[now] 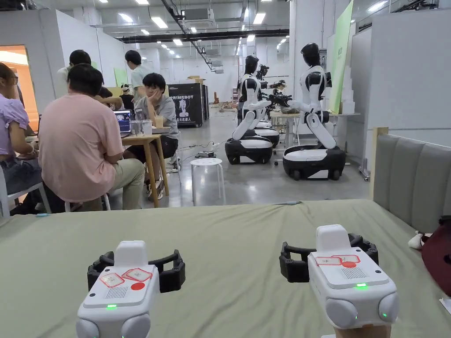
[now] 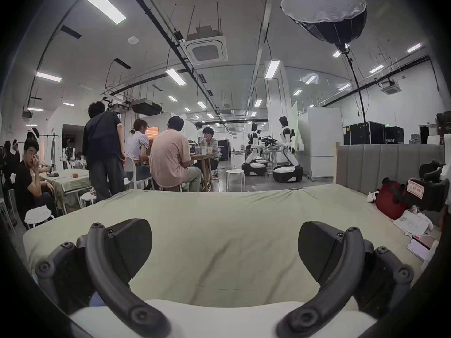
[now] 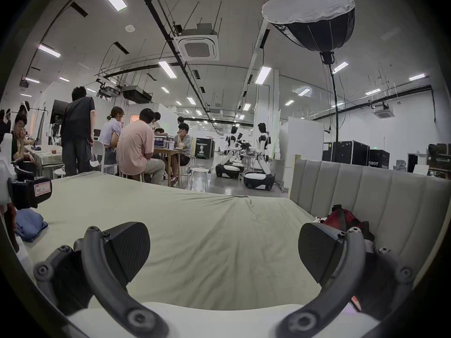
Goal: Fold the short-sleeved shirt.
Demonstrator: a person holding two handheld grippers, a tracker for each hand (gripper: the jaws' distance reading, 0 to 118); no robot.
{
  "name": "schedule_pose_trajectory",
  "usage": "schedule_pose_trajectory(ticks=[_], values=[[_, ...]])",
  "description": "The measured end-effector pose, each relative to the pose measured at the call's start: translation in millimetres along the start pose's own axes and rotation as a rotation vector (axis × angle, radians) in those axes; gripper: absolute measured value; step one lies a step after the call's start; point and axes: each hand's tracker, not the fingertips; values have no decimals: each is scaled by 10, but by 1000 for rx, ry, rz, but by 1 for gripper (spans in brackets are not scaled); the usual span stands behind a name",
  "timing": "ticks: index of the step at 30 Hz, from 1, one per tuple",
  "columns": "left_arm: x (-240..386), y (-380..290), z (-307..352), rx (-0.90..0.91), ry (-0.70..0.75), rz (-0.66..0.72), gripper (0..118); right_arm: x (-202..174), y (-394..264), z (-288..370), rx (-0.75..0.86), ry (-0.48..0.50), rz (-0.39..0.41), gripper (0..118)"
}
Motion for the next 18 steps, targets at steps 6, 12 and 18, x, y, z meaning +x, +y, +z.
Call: schedule_pose_trajectory(ticks=[6, 12, 18], values=[[-21, -19, -1, -14, -5, 15, 118, -30, -6, 14, 5, 3, -5, 118], [-20, 1, 18, -9, -4, 6, 118, -81, -5, 38, -6, -1, 3, 118], [8, 5, 44, -1, -5, -17, 118, -98, 13, 83, -6, 4, -4, 118]])
